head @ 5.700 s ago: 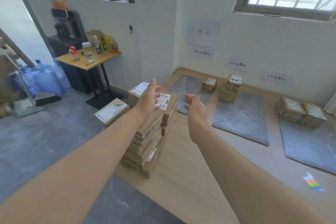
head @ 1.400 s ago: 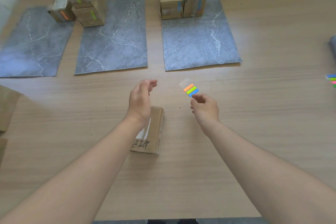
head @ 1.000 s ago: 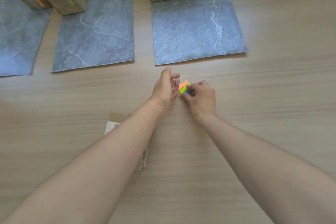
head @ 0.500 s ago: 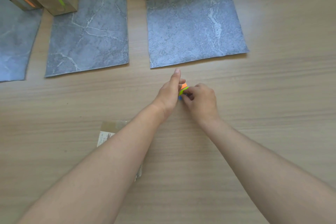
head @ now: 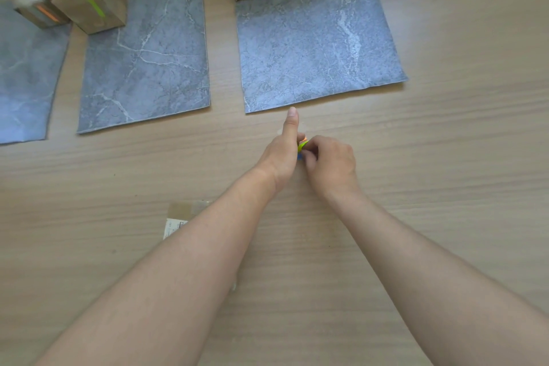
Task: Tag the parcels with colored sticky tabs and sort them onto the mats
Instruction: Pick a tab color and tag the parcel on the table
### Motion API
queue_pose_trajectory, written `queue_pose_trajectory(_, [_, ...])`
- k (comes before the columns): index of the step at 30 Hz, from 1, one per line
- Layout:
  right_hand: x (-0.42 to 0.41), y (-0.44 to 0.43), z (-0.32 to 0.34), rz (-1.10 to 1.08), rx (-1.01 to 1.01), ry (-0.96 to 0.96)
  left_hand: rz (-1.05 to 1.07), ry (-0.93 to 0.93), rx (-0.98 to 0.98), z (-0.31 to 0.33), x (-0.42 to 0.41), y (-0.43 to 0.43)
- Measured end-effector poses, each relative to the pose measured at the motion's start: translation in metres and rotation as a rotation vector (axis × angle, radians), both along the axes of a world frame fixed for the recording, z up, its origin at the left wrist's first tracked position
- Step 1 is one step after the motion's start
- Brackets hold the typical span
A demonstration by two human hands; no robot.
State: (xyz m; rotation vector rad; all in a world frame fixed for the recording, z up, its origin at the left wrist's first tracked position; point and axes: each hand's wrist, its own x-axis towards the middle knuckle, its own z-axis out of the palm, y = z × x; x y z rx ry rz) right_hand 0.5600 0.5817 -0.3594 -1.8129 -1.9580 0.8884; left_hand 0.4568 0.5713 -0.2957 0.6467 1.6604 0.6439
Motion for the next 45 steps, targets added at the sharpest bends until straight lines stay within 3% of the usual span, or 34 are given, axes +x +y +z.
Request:
queue_pose_trajectory(3, [0.006, 0.006, 0.009, -0.167, -0.159, 0.054, -0.015, 0.037, -0.010, 0.001, 0.001, 0.000])
queue_pose_trajectory(6, [0.018, 0.007, 0.008, -0.444, -0.265, 0.244, -0.007, 0.050, -0.012, 0.001, -0.001, 0.000])
queue_pose_trajectory(8, [0.030, 0.005, 0.008, -0.606, -0.277, 0.383, 0.012, 0.040, -0.005, 0.003, -0.001, 0.000])
queue_pose_trajectory(12, [0.043, -0.011, 0.028, -0.726, -0.191, 0.540, 0.150, -0.074, -0.012, 0.006, -0.001, 0.005])
queue_pose_trajectory(17, [0.046, -0.037, 0.045, -0.645, -0.029, 0.645, 0.426, -0.041, 0.111, 0.019, 0.005, -0.013])
queue_pose_trajectory(19, [0.042, -0.051, 0.052, -0.555, 0.055, 0.640, 0.395, -0.041, 0.124, 0.023, 0.012, -0.034])
queue_pose_trajectory(26, [0.015, -0.103, 0.073, -0.225, 0.259, 0.559, 0.351, -0.295, 0.123, 0.040, 0.001, -0.099])
queue_pose_trajectory(36, [-0.024, -0.189, 0.093, 0.015, 0.527, 0.435, 0.293, -0.415, 0.214, 0.066, -0.059, -0.190])
queue_pose_trajectory(45, [-0.049, -0.263, 0.100, -0.047, 0.518, 0.347, 0.241, -0.220, 0.306, 0.053, -0.112, -0.280])
